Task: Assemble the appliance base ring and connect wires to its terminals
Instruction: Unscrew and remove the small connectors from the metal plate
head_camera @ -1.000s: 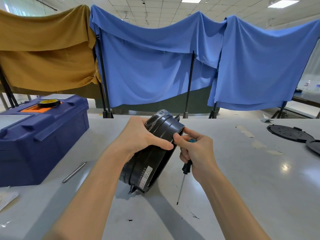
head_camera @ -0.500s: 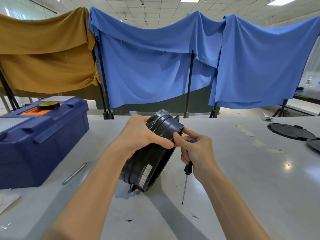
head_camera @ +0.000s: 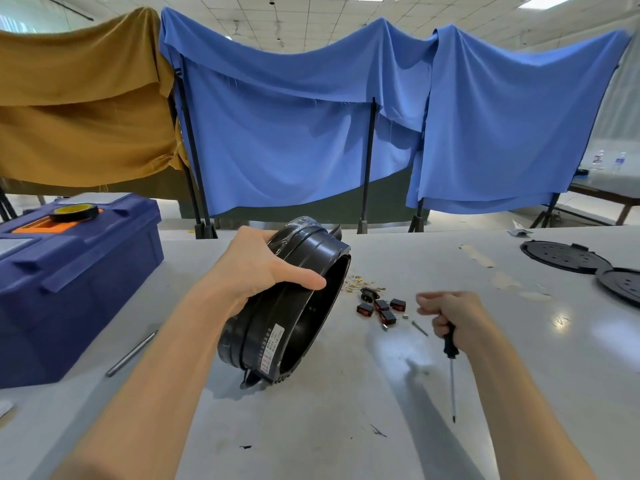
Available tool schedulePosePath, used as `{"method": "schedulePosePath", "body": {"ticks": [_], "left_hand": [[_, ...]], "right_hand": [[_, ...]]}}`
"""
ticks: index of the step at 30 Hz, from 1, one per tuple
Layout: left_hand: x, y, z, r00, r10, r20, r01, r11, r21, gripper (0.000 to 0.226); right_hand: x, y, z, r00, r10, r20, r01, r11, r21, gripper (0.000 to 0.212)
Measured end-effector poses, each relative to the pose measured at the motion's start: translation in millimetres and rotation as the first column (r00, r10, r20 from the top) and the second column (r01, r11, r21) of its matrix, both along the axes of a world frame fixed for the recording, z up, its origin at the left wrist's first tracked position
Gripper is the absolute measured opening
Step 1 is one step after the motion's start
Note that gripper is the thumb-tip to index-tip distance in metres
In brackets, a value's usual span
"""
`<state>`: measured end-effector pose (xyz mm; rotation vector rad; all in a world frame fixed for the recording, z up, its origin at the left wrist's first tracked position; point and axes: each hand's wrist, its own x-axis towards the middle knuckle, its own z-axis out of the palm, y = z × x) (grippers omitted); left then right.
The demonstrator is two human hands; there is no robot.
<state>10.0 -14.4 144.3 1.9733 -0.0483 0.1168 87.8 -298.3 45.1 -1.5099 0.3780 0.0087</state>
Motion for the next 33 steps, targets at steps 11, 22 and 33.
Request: {"method": "schedulePosePath", "body": {"ticks": [11,22,33], "left_hand": [[-1.3,3.0,-1.2,1.000,-0.021,0.006,0.021,1.000,-0.010,0.050],[-6.2,5.9,-2.6,0.998,-0.054,0.031,0.055,0.997,-0.046,0.051],[-3.9,6.7,-3.9,0.999,-0.043,0.031,0.045,0.997,-0.059,0.050]], "right_hand": [[30.5,33.4,-44.1,0.984,0.044,-0.171,-0.125,0.859,-0.496,0.013],[37.1,58.4,-50.5,0.994,0.029,-0.102,-0.095,0.669,-0.737,0.020],[-35.9,78.4,39.2,0.871,0.299,0.390,-0.358,0.930,0.086,0.005]]}}
